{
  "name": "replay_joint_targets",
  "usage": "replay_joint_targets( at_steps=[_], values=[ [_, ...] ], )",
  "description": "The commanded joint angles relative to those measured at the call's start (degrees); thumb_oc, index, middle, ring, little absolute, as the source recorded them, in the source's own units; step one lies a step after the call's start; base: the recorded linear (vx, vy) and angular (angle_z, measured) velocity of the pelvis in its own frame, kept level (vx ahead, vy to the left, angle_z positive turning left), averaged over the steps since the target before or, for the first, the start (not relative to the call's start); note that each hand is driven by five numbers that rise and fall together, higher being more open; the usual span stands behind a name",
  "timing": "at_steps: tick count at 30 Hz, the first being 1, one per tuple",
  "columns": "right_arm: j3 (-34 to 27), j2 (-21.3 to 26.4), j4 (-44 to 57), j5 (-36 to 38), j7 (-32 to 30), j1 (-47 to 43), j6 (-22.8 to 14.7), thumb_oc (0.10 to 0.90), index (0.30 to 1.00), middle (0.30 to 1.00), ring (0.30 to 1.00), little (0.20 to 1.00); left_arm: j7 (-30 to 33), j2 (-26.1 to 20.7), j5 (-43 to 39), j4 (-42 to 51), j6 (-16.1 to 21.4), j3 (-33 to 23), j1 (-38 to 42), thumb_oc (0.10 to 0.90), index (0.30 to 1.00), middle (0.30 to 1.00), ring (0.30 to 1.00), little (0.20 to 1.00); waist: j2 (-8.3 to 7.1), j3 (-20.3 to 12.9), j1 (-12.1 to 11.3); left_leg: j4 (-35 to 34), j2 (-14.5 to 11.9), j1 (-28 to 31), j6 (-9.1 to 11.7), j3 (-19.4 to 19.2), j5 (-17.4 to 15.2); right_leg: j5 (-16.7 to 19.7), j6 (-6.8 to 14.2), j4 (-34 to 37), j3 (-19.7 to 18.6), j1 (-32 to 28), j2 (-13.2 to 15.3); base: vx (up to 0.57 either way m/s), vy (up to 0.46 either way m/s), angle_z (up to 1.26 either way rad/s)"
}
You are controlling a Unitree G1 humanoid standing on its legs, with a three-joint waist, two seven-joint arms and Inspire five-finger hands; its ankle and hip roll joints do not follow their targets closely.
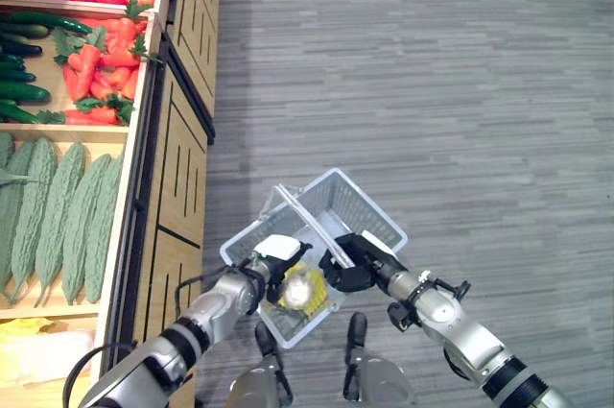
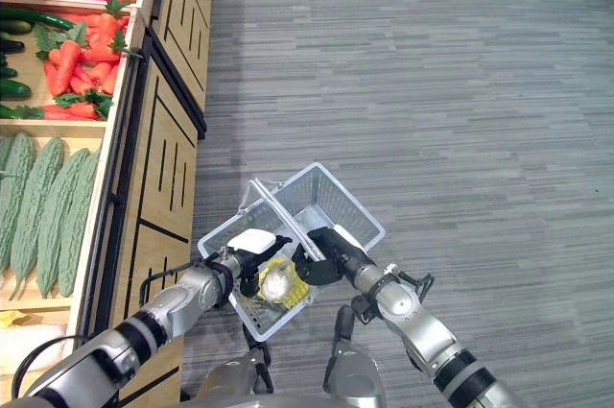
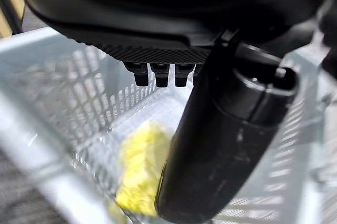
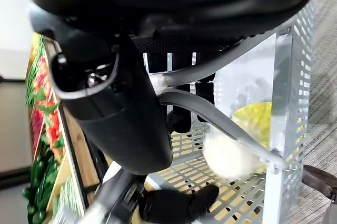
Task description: Get the vegetables into the basket
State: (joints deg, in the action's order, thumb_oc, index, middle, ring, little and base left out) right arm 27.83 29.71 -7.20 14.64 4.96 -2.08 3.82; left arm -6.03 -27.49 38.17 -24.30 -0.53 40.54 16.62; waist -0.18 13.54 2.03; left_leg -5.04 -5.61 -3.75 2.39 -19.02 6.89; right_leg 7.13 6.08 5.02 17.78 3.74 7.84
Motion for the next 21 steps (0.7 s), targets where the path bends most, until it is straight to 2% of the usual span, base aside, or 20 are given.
replay_joint_targets(
  at_steps=[1, 3, 4, 5, 6, 8, 9, 10, 12, 15, 21],
  values=[
    [-4.2, -3.3, 6.8, 1.5, -1.0, -3.8, -6.0, 0.400, 0.300, 0.300, 0.300, 0.300, -1.4, -3.6, -4.0, 2.5, 3.4, -2.5, -0.7, 0.900, 1.000, 1.000, 1.000, 1.000, -0.52, -4.4, -0.4, 0.0, -2.2, 2.5, 3.9, 0.1, -2.6, -0.5, 4.7, -0.1, 0.0, -1.0, 2.3, 0.05, 0.007, 0.08],
    [-6.0, -4.8, 2.3, 2.2, -2.2, -2.1, -6.0, 0.400, 0.300, 0.300, 0.300, 0.300, -1.0, -4.3, -6.4, 2.8, 3.4, -4.6, -3.6, 0.900, 1.000, 1.000, 1.000, 1.000, -0.41, -4.9, -0.8, 0.0, -1.9, 3.1, 3.8, 0.5, -2.7, -0.7, 4.7, -0.1, 0.3, -1.8, 2.5, 0.05, 0.009, 0.15],
    [-6.8, -4.3, -0.8, -2.1, -3.5, -2.1, -5.9, 0.400, 0.300, 0.300, 0.300, 0.300, -0.4, -4.3, -7.0, 1.7, 2.7, -5.6, -4.5, 0.900, 1.000, 1.000, 1.000, 1.000, -0.40, -5.4, -0.9, 0.0, -1.8, 3.5, 3.8, 0.8, -2.9, -0.9, 4.7, -0.1, 0.5, -2.3, 2.5, 0.05, 0.008, 0.15],
    [-6.8, -4.4, -0.9, -2.3, -3.5, -2.1, -5.9, 0.400, 0.300, 0.300, 0.300, 0.300, -0.4, -4.3, -7.0, 1.7, 2.7, -5.6, -4.5, 0.900, 1.000, 1.000, 1.000, 1.000, -0.37, -5.4, -0.9, 0.0, -1.8, 3.5, 3.8, 0.8, -2.9, -0.9, 4.7, -0.1, 0.5, -2.4, 2.5, 0.05, 0.010, 0.11],
    [-7.9, -3.2, -3.2, -8.9, -5.0, -2.3, -5.9, 0.400, 0.300, 0.300, 0.300, 0.300, 0.3, -4.1, -7.7, 0.0, 2.2, -7.4, -6.0, 0.900, 1.000, 1.000, 1.000, 1.000, -0.27, -5.9, -1.1, 0.0, -1.7, 4.0, 3.8, 1.0, -3.1, -1.2, 4.7, -0.1, 0.6, -3.0, 2.5, 0.03, 0.004, 0.06],
    [-8.8, -3.2, -5.0, -9.7, -5.8, -2.0, -5.8, 0.400, 0.300, 0.300, 0.300, 0.300, 1.4, -3.8, -8.1, -1.0, 1.9, -8.4, -6.7, 0.900, 1.000, 1.000, 1.000, 1.000, -0.25, -6.1, -1.1, 0.0, -1.6, 4.1, 3.7, 1.2, -3.2, -1.3, 4.6, -0.1, 0.7, -3.2, 2.5, 0.04, 0.006, 0.03],
    [-9.4, -3.9, -11.9, -10.5, -6.8, -1.3, -5.7, 0.400, 0.300, 0.300, 0.300, 0.300, 2.1, -1.7, -9.7, -9.4, 0.5, -9.7, -4.8, 0.900, 1.000, 1.000, 1.000, 1.000, -0.37, -6.8, -0.5, 0.0, -1.6, 4.9, 3.8, 1.1, -3.6, -1.7, 4.8, -0.2, 0.6, -3.8, 2.5, 0.07, 0.013, 0.05],
    [-9.4, -3.0, -14.0, -14.0, -7.2, -0.9, -4.9, 0.400, 0.300, 0.300, 0.300, 0.300, 3.7, -1.2, -10.2, -11.6, -0.3, -10.1, -3.7, 0.900, 1.000, 1.000, 1.000, 1.000, -0.37, -7.0, -0.3, 0.0, -1.6, 5.2, 3.8, 1.1, -3.8, -1.9, 4.8, -0.3, 0.6, -4.0, 2.5, 0.07, 0.011, 0.07],
    [-12.1, -2.4, -16.9, -15.3, -7.8, 0.5, -4.4, 0.400, 0.300, 0.300, 0.300, 0.300, 5.8, -1.6, -12.3, -13.8, -0.6, -14.4, -6.4, 0.900, 1.000, 1.000, 1.000, 1.000, -0.33, -7.2, -0.9, 0.0, -1.4, 5.4, 3.7, 1.4, -3.8, -2.0, 4.7, -0.3, 0.9, -4.5, 2.6, 0.03, 0.003, 0.06],
    [-14.0, -2.3, -23.0, -16.5, -8.0, 1.2, -3.8, 0.400, 0.300, 0.300, 0.300, 0.300, 6.5, -1.2, -12.4, -17.8, -0.9, -16.8, -8.5, 0.900, 1.000, 1.000, 1.000, 1.000, -0.33, -7.6, -1.3, 0.0, -1.2, 5.7, 3.7, 2.0, -3.8, -2.3, 4.6, -0.3, 1.3, -5.2, 2.7, 0.02, 0.000, 0.02],
    [-15.7, -3.8, -34.6, -14.9, -9.8, 0.8, -3.3, 0.400, 0.300, 0.300, 0.300, 0.300, 8.3, 2.5, -13.8, -28.6, -1.9, -18.6, -8.9, 0.900, 1.000, 1.000, 1.000, 1.000, -0.23, -8.0, -1.3, 0.0, -0.9, 6.0, 3.6, 2.4, -3.8, -2.6, 4.5, -0.4, 1.6, -5.9, 2.9, 0.02, 0.009, 0.07]
  ],
)
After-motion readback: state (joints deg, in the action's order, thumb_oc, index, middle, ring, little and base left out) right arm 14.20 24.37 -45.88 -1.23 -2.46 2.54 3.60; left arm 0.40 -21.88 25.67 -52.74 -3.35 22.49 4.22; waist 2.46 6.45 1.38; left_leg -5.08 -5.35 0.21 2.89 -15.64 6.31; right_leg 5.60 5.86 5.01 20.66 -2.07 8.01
